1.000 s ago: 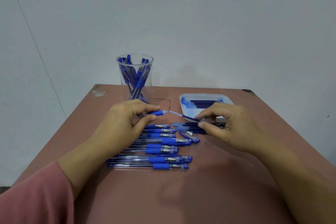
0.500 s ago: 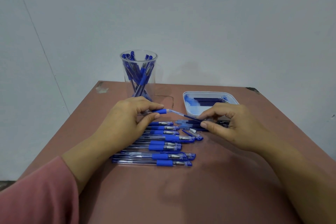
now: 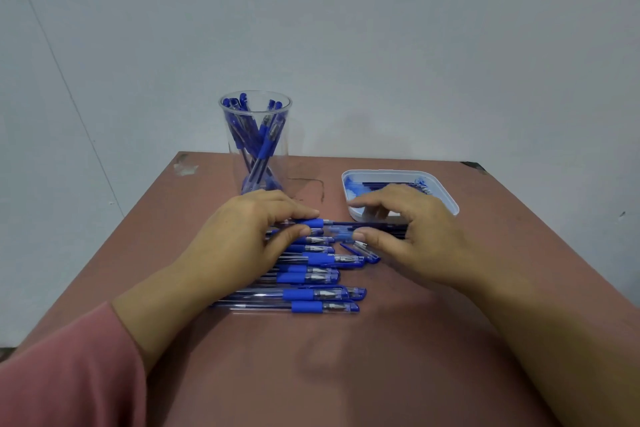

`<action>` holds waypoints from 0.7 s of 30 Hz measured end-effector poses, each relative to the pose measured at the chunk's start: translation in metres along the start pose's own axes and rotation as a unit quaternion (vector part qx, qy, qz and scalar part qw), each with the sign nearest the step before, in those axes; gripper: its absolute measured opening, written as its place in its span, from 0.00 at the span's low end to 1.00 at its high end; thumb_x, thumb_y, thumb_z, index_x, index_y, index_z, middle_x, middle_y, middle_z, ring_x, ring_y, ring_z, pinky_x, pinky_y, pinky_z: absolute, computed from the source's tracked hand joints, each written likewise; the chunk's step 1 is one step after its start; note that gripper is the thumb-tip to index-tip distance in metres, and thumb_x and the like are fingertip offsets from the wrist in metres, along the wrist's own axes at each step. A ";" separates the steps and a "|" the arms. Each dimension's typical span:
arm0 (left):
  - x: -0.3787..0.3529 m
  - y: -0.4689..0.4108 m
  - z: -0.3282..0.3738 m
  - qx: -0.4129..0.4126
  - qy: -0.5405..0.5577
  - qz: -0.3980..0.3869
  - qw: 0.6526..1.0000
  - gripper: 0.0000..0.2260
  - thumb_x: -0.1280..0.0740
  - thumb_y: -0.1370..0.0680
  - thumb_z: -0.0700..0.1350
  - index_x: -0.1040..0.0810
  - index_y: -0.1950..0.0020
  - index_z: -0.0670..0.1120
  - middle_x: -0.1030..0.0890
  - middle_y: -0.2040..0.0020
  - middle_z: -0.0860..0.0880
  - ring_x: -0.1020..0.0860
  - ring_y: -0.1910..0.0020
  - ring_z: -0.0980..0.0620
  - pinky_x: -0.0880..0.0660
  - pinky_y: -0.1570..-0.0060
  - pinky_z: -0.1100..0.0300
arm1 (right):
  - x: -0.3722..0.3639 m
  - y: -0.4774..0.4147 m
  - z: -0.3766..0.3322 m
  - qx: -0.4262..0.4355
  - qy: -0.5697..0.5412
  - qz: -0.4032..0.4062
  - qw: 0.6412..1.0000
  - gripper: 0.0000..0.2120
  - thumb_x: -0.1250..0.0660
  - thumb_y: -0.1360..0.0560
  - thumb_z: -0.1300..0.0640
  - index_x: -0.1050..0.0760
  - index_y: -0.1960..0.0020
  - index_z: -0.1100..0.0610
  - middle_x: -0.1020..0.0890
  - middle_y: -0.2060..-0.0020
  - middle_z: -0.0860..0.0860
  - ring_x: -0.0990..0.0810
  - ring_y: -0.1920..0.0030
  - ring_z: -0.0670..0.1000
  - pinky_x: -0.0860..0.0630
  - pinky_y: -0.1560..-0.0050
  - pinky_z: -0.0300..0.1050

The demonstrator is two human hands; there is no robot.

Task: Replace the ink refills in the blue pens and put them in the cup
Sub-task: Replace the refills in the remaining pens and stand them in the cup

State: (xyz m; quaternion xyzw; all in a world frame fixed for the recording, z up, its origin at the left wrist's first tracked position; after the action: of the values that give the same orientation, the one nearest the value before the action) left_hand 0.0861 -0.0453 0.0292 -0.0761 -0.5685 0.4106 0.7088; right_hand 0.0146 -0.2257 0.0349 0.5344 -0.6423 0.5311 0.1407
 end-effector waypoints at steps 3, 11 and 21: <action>0.002 0.000 -0.003 0.013 -0.003 0.009 1.000 0.11 0.31 0.24 0.50 0.18 0.41 0.55 0.19 0.52 0.60 0.22 0.53 0.59 0.22 0.51 0.56 | 0.011 0.003 0.005 -0.018 0.021 0.027 0.999 0.09 0.32 0.28 0.49 0.24 0.48 0.45 0.22 0.56 0.38 0.24 0.52 0.41 0.30 0.52 0.33; -0.001 0.001 0.002 0.000 0.005 0.006 1.000 0.10 0.32 0.23 0.51 0.18 0.42 0.55 0.20 0.51 0.62 0.22 0.52 0.60 0.22 0.51 0.57 | -0.008 0.002 -0.004 0.018 -0.007 -0.005 1.000 0.08 0.33 0.24 0.51 0.22 0.46 0.45 0.21 0.55 0.39 0.23 0.51 0.45 0.28 0.51 0.35; -0.003 0.001 0.005 0.003 0.007 -0.003 1.000 0.12 0.30 0.24 0.49 0.18 0.41 0.55 0.20 0.52 0.63 0.22 0.51 0.60 0.22 0.49 0.57 | -0.014 0.002 0.002 0.012 -0.023 -0.025 0.999 0.12 0.34 0.23 0.55 0.21 0.42 0.45 0.24 0.56 0.41 0.25 0.51 0.46 0.30 0.50 0.34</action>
State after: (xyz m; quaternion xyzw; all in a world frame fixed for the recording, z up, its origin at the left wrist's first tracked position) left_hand 0.0814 -0.0486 0.0278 -0.0753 -0.5627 0.4091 0.7144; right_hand 0.0193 -0.2200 0.0233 0.5642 -0.6252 0.5228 0.1325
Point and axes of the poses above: each hand's wrist, its own y-axis away from the middle knuckle, its own x-axis out of the back of the hand, z = x × y, the point moved 7 cm from there along -y, towards the middle knuckle
